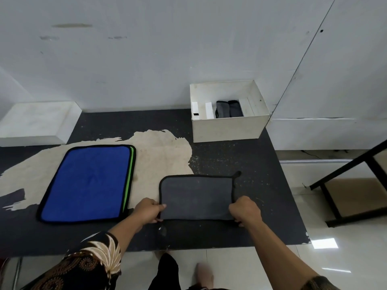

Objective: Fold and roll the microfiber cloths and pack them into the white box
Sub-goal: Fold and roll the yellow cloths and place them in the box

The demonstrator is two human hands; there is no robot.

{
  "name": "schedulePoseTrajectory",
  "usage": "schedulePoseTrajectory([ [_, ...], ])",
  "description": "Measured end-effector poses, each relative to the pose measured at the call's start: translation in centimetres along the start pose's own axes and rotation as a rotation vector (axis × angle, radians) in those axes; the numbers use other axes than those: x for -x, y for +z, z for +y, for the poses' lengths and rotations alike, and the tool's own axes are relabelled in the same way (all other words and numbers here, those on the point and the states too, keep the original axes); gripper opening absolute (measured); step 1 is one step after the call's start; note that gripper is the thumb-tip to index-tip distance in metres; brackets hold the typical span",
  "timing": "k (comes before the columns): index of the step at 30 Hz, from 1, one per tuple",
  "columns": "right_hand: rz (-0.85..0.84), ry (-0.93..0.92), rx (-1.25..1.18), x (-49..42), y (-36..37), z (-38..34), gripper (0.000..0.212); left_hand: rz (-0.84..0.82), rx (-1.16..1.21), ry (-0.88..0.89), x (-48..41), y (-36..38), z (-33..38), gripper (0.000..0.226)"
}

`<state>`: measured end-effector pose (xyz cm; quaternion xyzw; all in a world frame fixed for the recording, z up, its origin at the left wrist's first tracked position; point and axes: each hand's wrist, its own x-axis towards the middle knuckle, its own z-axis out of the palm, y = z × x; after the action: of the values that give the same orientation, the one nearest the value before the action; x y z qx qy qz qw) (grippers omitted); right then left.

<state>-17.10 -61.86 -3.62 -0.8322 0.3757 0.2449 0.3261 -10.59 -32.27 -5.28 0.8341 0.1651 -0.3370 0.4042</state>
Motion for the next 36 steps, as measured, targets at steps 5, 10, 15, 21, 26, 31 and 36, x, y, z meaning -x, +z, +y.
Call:
schedulePoseTrajectory([
  [5, 0.048, -0.031, 0.057, -0.8, 0.7, 0.5, 0.035, 0.111, -0.067, 0.027, 0.2, 0.6, 0.1, 0.026],
  [10, 0.052, -0.042, 0.083, -0.8, 0.9, 0.4, 0.028, 0.125, -0.132, 0.048, 0.6, 1.0, -0.3, 0.023],
  [15, 0.086, -0.066, 0.135, -0.4, 0.9, 0.1, 0.025, 0.117, -0.247, 0.045, 0.6, 1.1, 0.0, 0.025],
  [21, 0.125, -0.095, 0.096, -0.7, 0.6, 0.3, 0.026, 0.402, -0.426, -0.018, 0.2, 0.8, 2.4, 0.033],
  [26, 0.118, -0.111, -0.003, -0.9, 0.8, 0.6, 0.032, 0.394, -0.369, 0.247, 0.2, 2.9, 6.3, 0.007],
  [31, 0.069, -0.118, -0.088, -1.1, 0.8, 0.1, 0.014, 0.135, -0.434, 0.429, -0.1, 7.1, 10.8, 0.023],
  [36, 0.019, -0.082, -0.211, -1.3, 0.6, 0.3, 0.023, -0.060, -0.519, 0.363, -0.6, 11.5, 13.3, 0.046],
])
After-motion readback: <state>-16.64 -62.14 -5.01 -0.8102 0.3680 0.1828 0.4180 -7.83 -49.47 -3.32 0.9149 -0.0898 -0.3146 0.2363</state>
